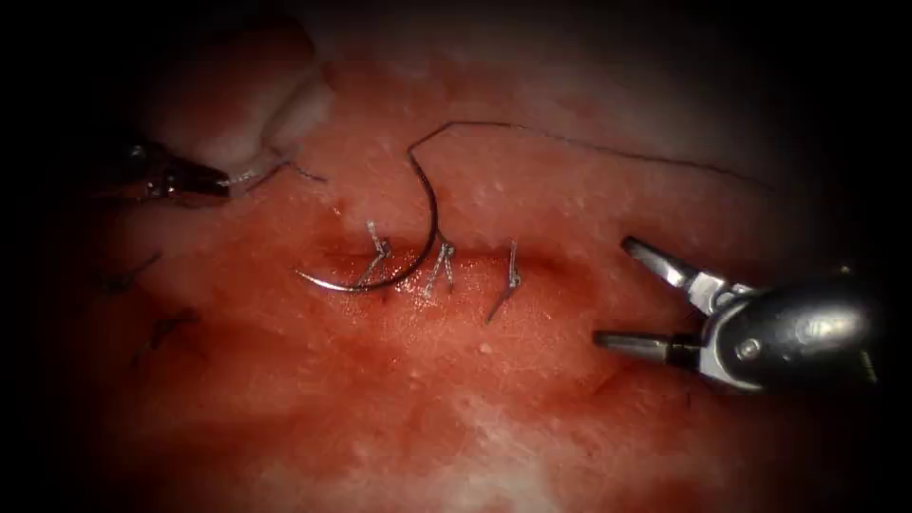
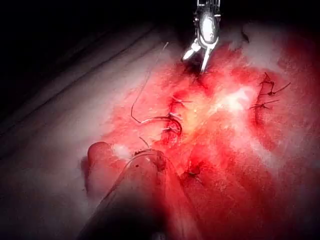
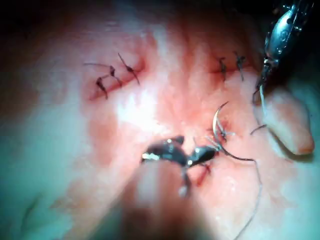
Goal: Wound Closure
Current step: Cut the suture end.
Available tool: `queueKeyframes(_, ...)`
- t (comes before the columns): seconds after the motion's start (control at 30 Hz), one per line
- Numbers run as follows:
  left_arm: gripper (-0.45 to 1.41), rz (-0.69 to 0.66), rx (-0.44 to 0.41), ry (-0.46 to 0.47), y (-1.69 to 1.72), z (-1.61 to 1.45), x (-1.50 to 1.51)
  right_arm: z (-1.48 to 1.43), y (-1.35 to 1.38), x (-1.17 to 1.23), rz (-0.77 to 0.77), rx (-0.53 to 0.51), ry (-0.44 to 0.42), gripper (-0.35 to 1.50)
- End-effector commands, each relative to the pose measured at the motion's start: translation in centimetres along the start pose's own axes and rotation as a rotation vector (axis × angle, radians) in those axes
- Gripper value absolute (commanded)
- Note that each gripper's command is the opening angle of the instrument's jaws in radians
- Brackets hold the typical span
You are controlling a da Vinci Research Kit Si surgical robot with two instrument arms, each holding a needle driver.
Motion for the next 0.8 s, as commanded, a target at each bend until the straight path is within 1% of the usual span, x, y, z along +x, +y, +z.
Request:
queueKeyframes(0.03,0.12,-0.012,-0.003,0.0,-0.01,0.12,-0.02,0.06,-0.07,-0.02,0.004,0.001,-0.001,1.09)
queueKeyframes(0.07,0.47,-0.043,-0.011,0.002,-0.02,0.18,-0.06,0.06,-0.07,-0.02,0.004,0.001,-0.001,1.09)
queueKeyframes(0.1,0.68,-0.071,-0.019,0.001,-0.02,0.22,-0.09,0.06,-0.07,-0.02,0.004,0.001,-0.001,1.09)
queueKeyframes(0.17,0.96,-0.074,-0.046,-0.002,0.01,0.3,-0.16,0.06,-0.07,-0.02,0.003,-0.006,-0.008,1.08)
queueKeyframes(0.23,1.06,-0.071,-0.063,-0.011,0.05,0.35,-0.24,0.05,-0.06,-0.02,0.004,-0.015,-0.017,1.08)
queueKeyframes(0.27,1.15,-0.07,-0.076,-0.023,0.06,0.36,-0.28,0.05,-0.06,-0.02,0.005,-0.017,-0.019,1.08)
queueKeyframes(0.33,1.18,-0.06,-0.09,-0.034,0.05,0.34,-0.34,0.04,-0.05,-0.02,0.007,-0.022,-0.024,1.08)
queueKeyframes(0.43,1.2,-0.061,-0.108,-0.038,-0.01,0.23,-0.41,0.04,-0.05,-0.02,0.009,-0.027,-0.029,1.08)
queueKeyframes(0.63,1.2,-0.06,-0.104,-0.043,-0.17,-0.12,-0.59,0.02,-0.05,-0.03,0.01,-0.029,-0.031,1.06)
queueKeyframes(0.67,1.16,-0.062,-0.099,-0.045,-0.19,-0.18,-0.62,0.02,-0.05,-0.03,0.01,-0.028,-0.031,1.06)
queueKeyframes(0.8,1.15,-0.056,-0.092,-0.065,-0.24,-0.44,-0.76,0.01,-0.05,-0.03,0.01,-0.028,-0.031,1.06)
